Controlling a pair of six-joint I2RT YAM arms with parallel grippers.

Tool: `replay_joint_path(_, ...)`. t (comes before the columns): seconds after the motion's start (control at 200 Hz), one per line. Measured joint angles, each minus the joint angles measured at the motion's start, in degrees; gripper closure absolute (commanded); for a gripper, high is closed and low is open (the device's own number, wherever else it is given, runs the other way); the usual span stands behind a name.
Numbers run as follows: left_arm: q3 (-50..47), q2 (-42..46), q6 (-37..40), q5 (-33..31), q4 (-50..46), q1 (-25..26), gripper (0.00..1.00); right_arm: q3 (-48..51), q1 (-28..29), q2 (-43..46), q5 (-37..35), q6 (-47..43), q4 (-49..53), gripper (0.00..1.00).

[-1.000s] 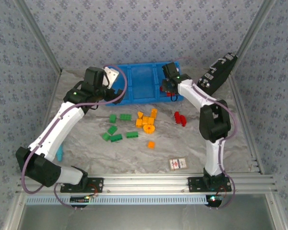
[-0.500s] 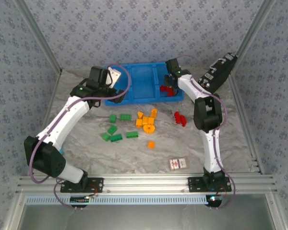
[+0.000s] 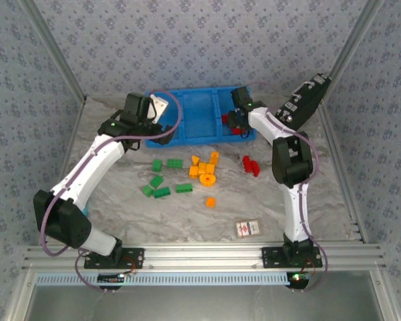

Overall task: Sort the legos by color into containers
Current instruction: Place the lego in the container, then pick up the lego from the middle-right of the table.

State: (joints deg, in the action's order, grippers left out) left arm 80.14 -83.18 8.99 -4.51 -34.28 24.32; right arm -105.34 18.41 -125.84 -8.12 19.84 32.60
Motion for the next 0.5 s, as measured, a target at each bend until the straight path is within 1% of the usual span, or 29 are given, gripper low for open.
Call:
replay_joint_path(0.08,-0.9,2.1,-0.5,0.0,-0.4,0.0,0.0,4.1,0.2,3.8,0.2,-0.6,-1.0,0.38)
replay_joint_path(0.175,-1.5,4.7,-1.2,0.0,-0.5,0.1,0.0,10.1,0.9,9.5,0.5,-2.1,-3.0,0.33)
replay_joint_path(0.3,-2.3,7.8,-2.2,0.0,-0.5,0.2,0.0,16.8,2.3,17.1,-0.1,-3.7,-4.3,0.31)
replay_joint_path(0.5,-4.9,10.1,-3.4,0.0,-1.1,0.9,0.0,28.0,3.0,25.9,0.0,-5.1,-5.6,0.29)
